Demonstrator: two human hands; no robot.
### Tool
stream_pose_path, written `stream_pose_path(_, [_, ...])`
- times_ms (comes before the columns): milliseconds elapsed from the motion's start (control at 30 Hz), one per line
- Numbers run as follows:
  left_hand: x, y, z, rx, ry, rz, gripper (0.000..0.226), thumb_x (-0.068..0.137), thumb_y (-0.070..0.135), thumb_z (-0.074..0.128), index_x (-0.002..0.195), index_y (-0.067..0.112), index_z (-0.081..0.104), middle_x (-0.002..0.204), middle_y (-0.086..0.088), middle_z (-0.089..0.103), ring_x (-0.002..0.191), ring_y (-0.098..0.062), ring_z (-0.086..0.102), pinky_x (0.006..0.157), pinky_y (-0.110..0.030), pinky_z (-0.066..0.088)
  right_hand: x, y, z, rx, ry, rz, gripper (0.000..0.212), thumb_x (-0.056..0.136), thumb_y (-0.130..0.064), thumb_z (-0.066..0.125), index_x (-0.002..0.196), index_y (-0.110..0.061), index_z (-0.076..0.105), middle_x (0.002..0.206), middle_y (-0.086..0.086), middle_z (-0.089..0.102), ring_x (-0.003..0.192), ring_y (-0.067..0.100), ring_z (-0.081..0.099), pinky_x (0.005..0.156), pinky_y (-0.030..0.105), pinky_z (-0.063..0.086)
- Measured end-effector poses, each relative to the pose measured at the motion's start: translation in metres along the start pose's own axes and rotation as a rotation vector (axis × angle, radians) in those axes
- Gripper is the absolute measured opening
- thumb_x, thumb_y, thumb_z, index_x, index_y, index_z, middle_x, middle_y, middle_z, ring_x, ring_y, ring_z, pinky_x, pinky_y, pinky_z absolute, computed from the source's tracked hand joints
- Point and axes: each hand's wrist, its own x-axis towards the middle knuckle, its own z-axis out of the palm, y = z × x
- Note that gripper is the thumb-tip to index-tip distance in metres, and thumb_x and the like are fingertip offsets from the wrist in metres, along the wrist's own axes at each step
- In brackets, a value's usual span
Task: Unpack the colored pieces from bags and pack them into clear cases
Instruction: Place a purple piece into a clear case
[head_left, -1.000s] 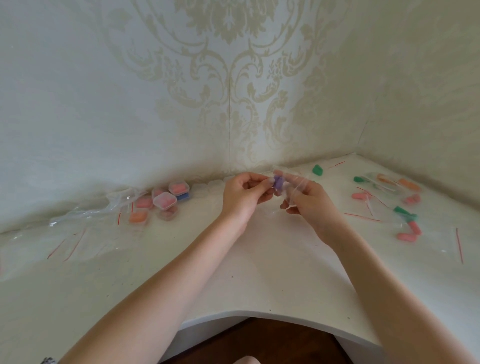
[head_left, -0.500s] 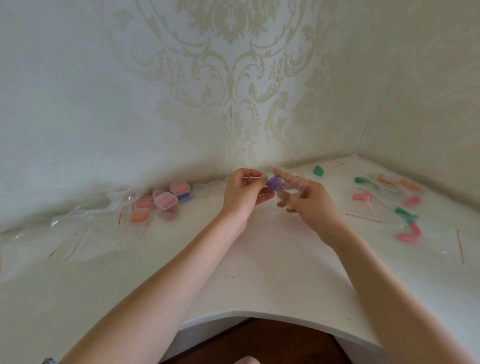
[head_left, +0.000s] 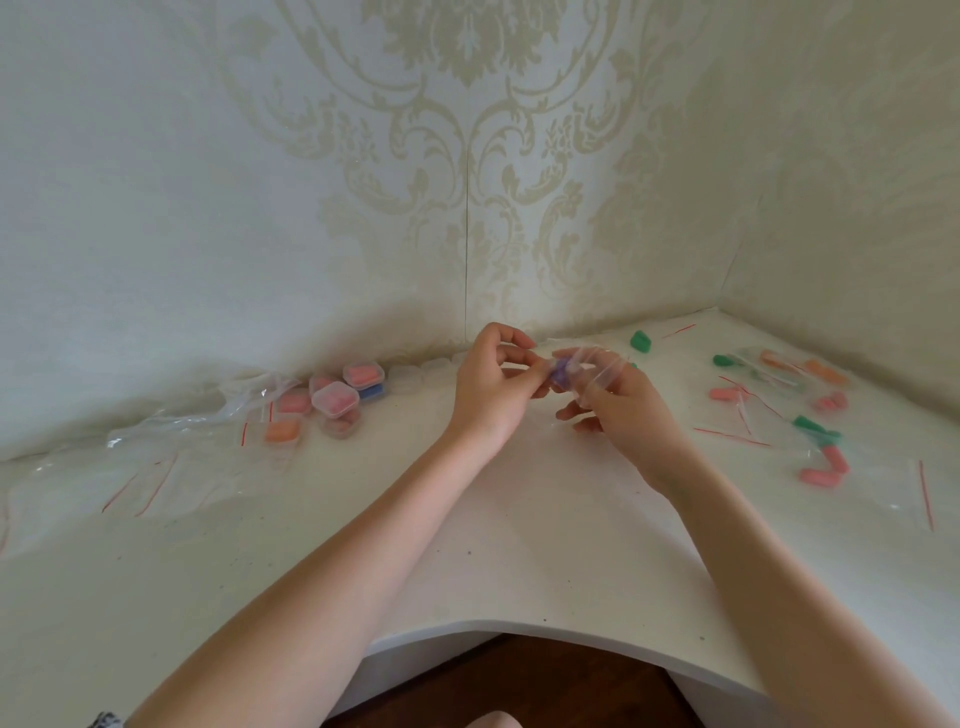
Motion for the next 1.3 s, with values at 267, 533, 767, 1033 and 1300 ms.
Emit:
stream_pose_path(267, [0.0017, -0.0008, -0.0023, -0.074, -0.006, -0.008, 0.015, 0.09, -0.002, 0.058, 0.09, 0.011, 0.049, 0.085, -0.008, 0.057, 0.061, -0.012, 0.066, 0.064, -0.023, 0.057, -0.001, -0.0007, -0.0019, -0.024, -0.059, -0.033, 0.029, 0.097, -0.018, 0.051, 0.121, -0.034, 0.058, 0.093, -0.013, 0.07, 0.067, 0.002, 0.065, 0.062, 0.015, 0.051])
stream_pose_path(533, [0.0025, -0.0007, -0.0013, -0.221, -0.162, -0.162, 0.018, 0.091, 0.006, 0.061, 0.103, -0.005, 0.066, 0.088, -0.01, 0.07, 0.073, -0.008, 0.069, 0.071, -0.019, 0.056, -0.0019, -0.0014, -0.0038, -0.043, 0.026, -0.084, 0.029, 0.091, -0.021, 0.062, 0.116, -0.035, 0.061, 0.081, -0.015, 0.07, 0.067, -0.001, 0.065, 0.063, 0.014, 0.051])
stream_pose_path(767, [0.0062, -0.003, -0.0084, -0.177, -0.059, -0.182, 0.008, 0.078, 0.003, 0.074, 0.076, 0.009, 0.068, 0.083, -0.007, 0.069, 0.079, -0.015, 0.067, 0.072, -0.021, 0.055, -0.0014, -0.0005, -0.0017, -0.058, -0.032, -0.076, 0.047, 0.093, 0.0, 0.044, 0.122, -0.033, 0.06, 0.089, -0.017, 0.068, 0.066, -0.002, 0.063, 0.064, 0.013, 0.049])
stream_pose_path(1033, [0.0048, -0.0024, -0.0057, -0.107, -0.08, -0.117, 0.006, 0.086, 0.003, 0.065, 0.081, 0.005, 0.067, 0.078, -0.013, 0.068, 0.066, -0.011, 0.066, 0.071, -0.023, 0.058, 0.0005, 0.0046, -0.0014, -0.168, 0.096, -0.194, 0.015, 0.086, -0.023, 0.069, 0.097, -0.033, 0.071, 0.094, -0.012, 0.072, 0.082, 0.015, 0.062, 0.072, 0.016, 0.044])
stream_pose_path(1300, [0.0082, -0.0008, -0.0033, -0.396, -0.042, -0.34, 0.014, 0.093, -0.001, 0.052, 0.081, 0.002, 0.058, 0.069, -0.01, 0.067, 0.061, -0.013, 0.068, 0.068, -0.025, 0.059, -0.0017, 0.005, -0.0003, -0.322, 0.167, -0.375, 0.012, 0.083, -0.028, 0.072, 0.093, -0.034, 0.073, 0.099, -0.012, 0.068, 0.092, 0.002, 0.058, 0.077, 0.021, 0.044])
